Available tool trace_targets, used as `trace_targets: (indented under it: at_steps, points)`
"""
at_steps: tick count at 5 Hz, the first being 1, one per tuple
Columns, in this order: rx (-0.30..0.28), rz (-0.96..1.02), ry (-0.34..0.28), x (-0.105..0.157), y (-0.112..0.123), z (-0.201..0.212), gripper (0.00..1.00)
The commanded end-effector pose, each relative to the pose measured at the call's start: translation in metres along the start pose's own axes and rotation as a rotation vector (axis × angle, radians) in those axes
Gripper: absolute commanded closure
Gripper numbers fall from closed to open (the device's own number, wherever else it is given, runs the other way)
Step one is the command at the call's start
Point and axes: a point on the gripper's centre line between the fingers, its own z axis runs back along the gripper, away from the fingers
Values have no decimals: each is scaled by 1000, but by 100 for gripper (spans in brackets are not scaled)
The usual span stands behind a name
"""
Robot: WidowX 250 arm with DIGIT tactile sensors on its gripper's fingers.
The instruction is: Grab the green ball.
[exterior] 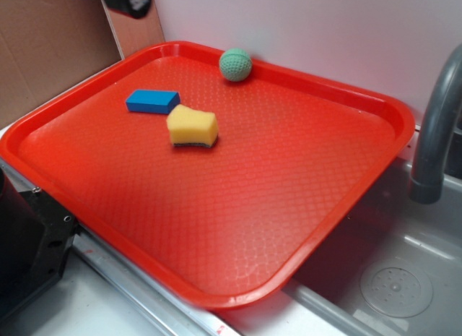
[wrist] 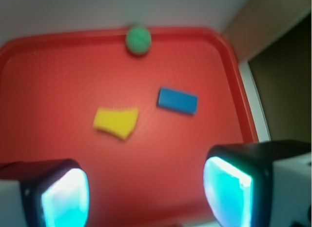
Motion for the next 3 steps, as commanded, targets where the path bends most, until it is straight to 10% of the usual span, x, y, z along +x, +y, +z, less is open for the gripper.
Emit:
trace_targets:
  at_steps: [1,3]
  points:
    - [-96,0,-252,66,14,-54,0]
    - [-143,-16,-251,114,18,-109,0]
